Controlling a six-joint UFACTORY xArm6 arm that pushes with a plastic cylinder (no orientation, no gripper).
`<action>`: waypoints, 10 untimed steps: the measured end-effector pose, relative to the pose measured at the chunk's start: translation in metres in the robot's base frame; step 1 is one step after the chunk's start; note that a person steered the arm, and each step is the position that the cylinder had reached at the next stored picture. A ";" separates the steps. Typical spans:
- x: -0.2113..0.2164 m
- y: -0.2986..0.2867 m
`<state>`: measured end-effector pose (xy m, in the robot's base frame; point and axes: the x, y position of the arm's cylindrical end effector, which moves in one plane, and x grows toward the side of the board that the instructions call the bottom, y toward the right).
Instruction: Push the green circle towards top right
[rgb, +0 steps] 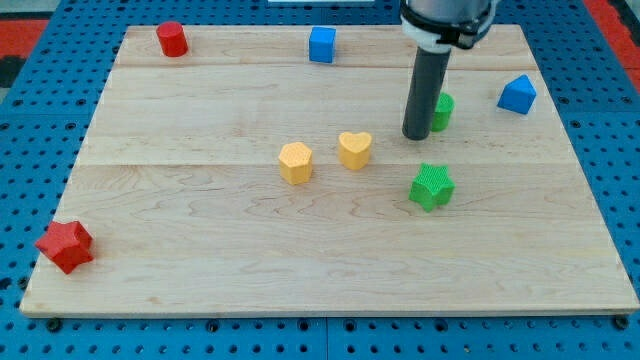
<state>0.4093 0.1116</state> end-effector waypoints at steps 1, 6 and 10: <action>-0.039 0.048; -0.161 0.033; -0.170 0.036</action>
